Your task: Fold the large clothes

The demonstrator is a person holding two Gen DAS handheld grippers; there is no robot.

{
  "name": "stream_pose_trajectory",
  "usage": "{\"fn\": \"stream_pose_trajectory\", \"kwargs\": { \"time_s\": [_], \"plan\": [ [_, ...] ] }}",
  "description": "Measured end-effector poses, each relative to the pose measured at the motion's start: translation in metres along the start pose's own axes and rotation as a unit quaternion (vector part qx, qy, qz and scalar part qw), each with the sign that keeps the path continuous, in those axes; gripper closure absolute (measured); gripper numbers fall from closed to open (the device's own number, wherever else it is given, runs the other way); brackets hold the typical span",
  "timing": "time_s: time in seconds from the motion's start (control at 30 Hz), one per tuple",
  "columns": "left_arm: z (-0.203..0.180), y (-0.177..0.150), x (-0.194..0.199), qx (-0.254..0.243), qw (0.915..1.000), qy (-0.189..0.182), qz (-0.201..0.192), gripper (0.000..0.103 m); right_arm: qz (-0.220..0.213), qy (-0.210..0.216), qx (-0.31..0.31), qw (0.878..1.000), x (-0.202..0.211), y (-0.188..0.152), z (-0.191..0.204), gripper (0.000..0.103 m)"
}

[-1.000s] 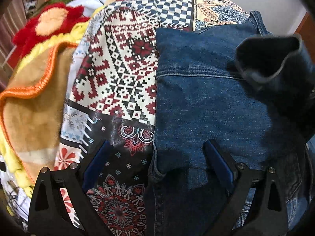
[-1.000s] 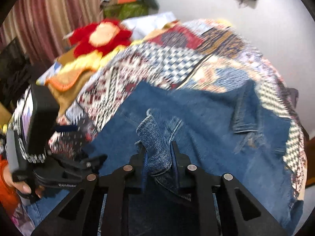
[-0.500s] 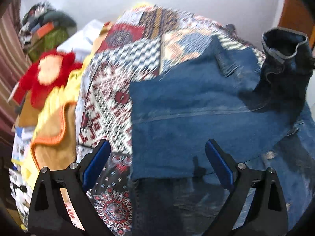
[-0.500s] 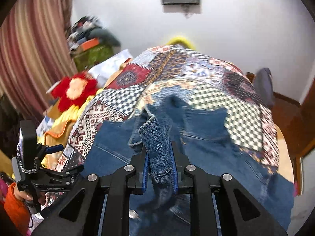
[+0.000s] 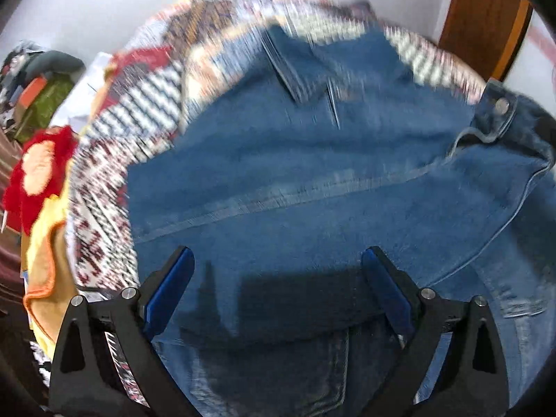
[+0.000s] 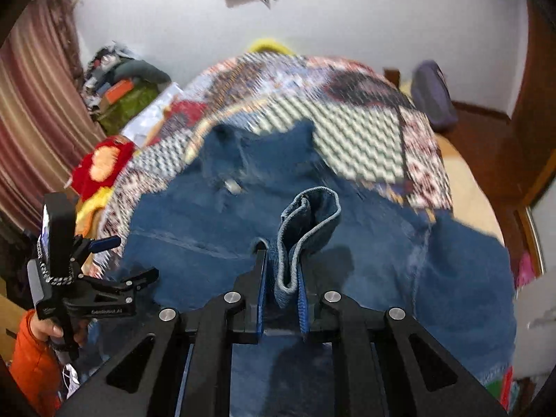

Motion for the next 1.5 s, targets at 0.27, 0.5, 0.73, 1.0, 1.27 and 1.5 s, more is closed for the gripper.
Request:
{"fn": "stream_pose_trajectory", "kwargs": {
  "time_s": [0.27, 0.5, 0.73, 1.0, 1.27, 1.5],
  "plan": [
    [-0.012, -0.011, -0.003, -0.008, 0.9999, 0.014, -0.005, 0.004, 0.049, -0.077, 0.023, 0.996, -0.021, -0.027, -0.043, 0.091],
    [-0.017, -0.002, 0.02, -0.017, 0.9994, -0.015, -0.027, 0.005, 0.053, -0.056, 0.034, 0.996, -0.012, -0.008, -0.034, 0.09],
    [-0.032, 0.008, 0.025, -0.033, 0.9981, -0.031, -0.043, 0.004, 0.124, 0.03, 0.065, 0.99, -0.054, 0.002, 0.024, 0.09],
    [-0.046, -0.011, 0.003, -0.044, 0.998, -0.035, -0.028, 0.004, 0.203, -0.019, 0.15, 0.967, -0.101, -0.029, 0.034, 0.09],
    [-0.042, -0.014, -0.002, -0.016, 0.9983, -0.051, -0.022, 0.004, 0.181, -0.091, 0.201, 0.958, -0.097, -0.036, 0.041, 0.07],
    [-0.043, -0.017, 0.005, -0.018, 0.9987, -0.04, -0.027, 0.004, 0.184, -0.078, 0.195, 0.96, -0.08, -0.039, 0.035, 0.069]
  ]
}}
Point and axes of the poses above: each gripper's, at about its wrist camera, not at the fingertips, and x roughly against the way its jaws point, z to its left, y to its top, the point moved 2 cm from there along -x, roughly the way its jaws point, and after that the axes turned 4 degrees about y, right-handed, at the moved point
